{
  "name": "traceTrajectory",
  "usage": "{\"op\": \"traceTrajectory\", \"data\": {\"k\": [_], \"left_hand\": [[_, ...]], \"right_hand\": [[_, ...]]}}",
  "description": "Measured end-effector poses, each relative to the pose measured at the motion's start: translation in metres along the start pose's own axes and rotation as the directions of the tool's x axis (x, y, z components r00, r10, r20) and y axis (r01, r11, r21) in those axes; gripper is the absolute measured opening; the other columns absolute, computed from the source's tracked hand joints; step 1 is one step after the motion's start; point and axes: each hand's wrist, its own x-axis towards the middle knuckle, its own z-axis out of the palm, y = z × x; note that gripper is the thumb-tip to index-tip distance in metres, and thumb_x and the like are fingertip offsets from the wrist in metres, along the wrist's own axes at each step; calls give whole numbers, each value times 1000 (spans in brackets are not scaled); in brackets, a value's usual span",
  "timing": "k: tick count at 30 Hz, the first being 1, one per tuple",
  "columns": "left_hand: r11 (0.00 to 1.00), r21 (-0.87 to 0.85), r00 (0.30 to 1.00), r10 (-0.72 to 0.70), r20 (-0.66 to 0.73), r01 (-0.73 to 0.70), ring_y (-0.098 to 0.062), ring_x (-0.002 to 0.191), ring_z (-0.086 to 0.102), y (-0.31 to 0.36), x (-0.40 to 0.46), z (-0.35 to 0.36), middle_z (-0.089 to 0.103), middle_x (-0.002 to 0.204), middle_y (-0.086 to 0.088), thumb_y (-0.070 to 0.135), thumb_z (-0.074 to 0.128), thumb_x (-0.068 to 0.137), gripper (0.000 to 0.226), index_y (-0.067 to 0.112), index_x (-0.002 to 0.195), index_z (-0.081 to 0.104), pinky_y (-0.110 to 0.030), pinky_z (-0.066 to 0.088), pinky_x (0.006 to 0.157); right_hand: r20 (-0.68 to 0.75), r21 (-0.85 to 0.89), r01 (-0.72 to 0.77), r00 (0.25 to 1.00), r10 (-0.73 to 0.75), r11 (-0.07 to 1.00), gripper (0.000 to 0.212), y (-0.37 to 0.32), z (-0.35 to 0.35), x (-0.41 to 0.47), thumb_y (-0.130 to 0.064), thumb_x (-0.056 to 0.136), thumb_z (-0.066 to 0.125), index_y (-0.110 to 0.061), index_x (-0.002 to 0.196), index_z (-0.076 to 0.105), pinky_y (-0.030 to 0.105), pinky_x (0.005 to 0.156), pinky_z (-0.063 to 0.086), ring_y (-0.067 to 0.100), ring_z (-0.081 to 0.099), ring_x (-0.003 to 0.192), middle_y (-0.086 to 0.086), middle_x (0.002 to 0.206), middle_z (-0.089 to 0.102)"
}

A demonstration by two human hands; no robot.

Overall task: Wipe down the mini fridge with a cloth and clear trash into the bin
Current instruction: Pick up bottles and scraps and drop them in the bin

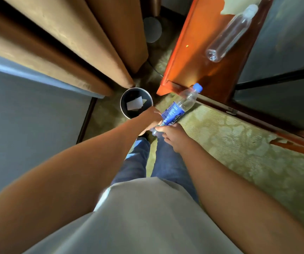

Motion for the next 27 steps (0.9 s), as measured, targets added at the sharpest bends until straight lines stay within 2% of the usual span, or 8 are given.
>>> {"op": "traceTrajectory", "data": {"k": [2, 4, 6, 8, 11, 17, 23, 27], "left_hand": [[995, -68, 998, -69, -1, 68, -19, 88, 54, -25, 1, -2, 54, 86, 2, 3, 53, 93, 16, 19, 93, 55, -31, 51, 83], [973, -170, 988, -155, 8, 154, -17, 82, 59, -50, 0, -5, 60, 90, -2, 7, 55, 92, 11, 15, 92, 62, -30, 52, 77], [928, -281, 969, -243, 39, 244, -17, 82, 64, -72, -3, -6, 66, 93, -6, 11, 57, 89, 14, 9, 99, 66, -28, 52, 73], [867, -403, 954, -290, 73, 294, -18, 93, 65, -88, -7, -6, 67, 101, -6, 11, 54, 89, 18, 9, 104, 65, -31, 54, 83], [760, -568, 945, -305, 117, 316, -18, 103, 59, -110, -6, -7, 61, 110, -3, 13, 49, 96, 16, 13, 109, 59, -38, 48, 102], [694, -643, 938, -324, 125, 325, -18, 91, 58, -136, 29, -1, 59, 99, -5, 16, 49, 95, 8, 14, 98, 57, -37, 49, 99], [677, -648, 923, -370, 109, 348, -18, 92, 59, -150, 75, 7, 62, 100, -3, 27, 50, 98, 31, 11, 122, 61, -35, 50, 96], [674, -669, 923, -381, 47, 313, -20, 92, 59, -156, 94, 2, 61, 93, -2, 24, 49, 99, 15, 15, 105, 60, -34, 51, 93]], "right_hand": [[-11, -133, -10, 1000, 9, 991, 42, 9, 17, 8, -19, 82, 82, -8, 117, 62, 25, 80, 49, 14, 57, 77, 0, 83, 59], [-10, -240, 6, 1000, -9, 971, 31, 16, 32, 18, -18, 82, 83, -7, 102, 63, 19, 67, 47, 10, 56, 69, -1, 78, 59], [57, -303, 21, 998, -4, 953, 24, 22, 46, 29, -17, 84, 80, -3, 101, 69, 21, 70, 49, 16, 64, 76, 7, 87, 70], [113, -317, 28, 994, 9, 948, 24, 25, 59, 39, -16, 88, 77, -2, 107, 72, 23, 72, 53, 19, 68, 84, 9, 93, 73], [111, -314, 29, 994, 7, 949, 19, 29, 71, 54, -19, 91, 74, -13, 110, 72, 11, 48, 45, 3, 60, 68, -5, 79, 66], [74, -352, 14, 997, 13, 936, 39, 31, 85, 96, -42, 94, 65, -11, 119, 64, 32, 72, 55, 18, 65, 84, 8, 106, 71], [34, -387, -27, 998, 44, 922, 25, 28, 96, 145, -43, 92, 64, -19, 90, 60, 31, 70, 56, 15, 60, 67, 2, 86, 66], [78, -382, -4, 996, 36, 924, 38, 22, 106, 165, -39, 96, 60, -12, 124, 61, 38, 87, 58, 17, 62, 77, 5, 98, 66]]}}
